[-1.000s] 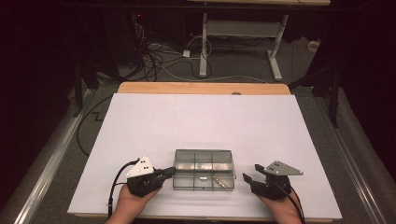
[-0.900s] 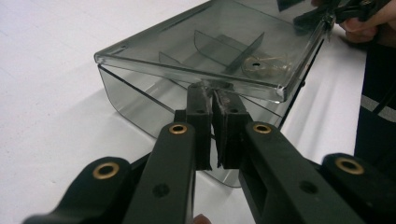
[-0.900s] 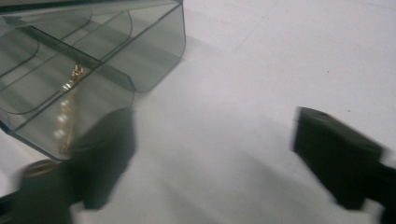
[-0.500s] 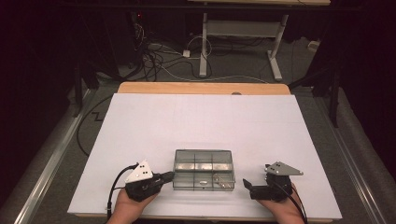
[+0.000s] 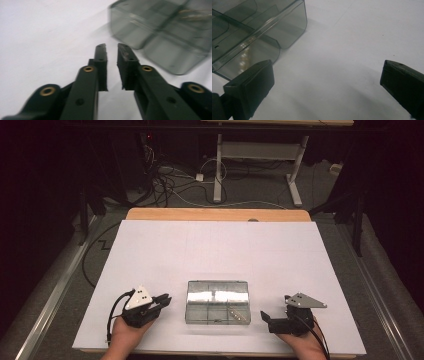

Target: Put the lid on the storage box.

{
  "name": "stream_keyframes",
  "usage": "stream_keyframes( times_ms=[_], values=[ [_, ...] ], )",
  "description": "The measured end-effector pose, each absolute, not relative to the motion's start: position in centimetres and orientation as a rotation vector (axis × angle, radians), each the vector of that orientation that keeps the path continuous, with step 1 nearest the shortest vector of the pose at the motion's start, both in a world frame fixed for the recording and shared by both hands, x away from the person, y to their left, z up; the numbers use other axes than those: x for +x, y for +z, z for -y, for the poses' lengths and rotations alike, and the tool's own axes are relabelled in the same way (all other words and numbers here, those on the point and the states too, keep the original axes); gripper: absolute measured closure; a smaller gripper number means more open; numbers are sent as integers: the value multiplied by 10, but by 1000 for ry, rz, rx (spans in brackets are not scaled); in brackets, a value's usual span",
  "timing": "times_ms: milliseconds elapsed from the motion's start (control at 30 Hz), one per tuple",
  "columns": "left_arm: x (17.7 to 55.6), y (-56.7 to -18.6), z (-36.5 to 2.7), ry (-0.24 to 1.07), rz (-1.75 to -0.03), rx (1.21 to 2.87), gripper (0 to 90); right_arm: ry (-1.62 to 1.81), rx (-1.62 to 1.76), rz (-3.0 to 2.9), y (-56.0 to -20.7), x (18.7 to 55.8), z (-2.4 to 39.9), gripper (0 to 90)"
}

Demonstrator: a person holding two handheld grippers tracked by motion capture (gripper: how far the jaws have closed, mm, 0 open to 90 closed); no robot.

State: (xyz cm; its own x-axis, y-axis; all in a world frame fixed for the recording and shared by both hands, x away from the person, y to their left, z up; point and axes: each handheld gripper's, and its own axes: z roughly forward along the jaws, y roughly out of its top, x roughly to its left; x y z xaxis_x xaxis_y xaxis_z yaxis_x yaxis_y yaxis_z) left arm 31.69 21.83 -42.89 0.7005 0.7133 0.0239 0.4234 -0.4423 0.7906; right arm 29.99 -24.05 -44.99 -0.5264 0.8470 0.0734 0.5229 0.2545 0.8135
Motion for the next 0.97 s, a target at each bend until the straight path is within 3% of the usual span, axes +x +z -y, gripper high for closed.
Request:
stream_keyframes(
  times_ms=[300,367,500,967],
  values=[
    [329,-434,-235,440,-953,2078,300,1171,1259,-2139,-451,300,242,1],
    [331,-435,-237,410,-953,2052,164,1171,1258,-2130,-451,299,242,1],
    [331,-435,-238,428,-965,2027,0,1187,1251,-2121,-450,299,243,1],
    [332,-436,-238,410,-997,2022,0,1199,1236,-2121,-449,298,239,1]
  ],
)
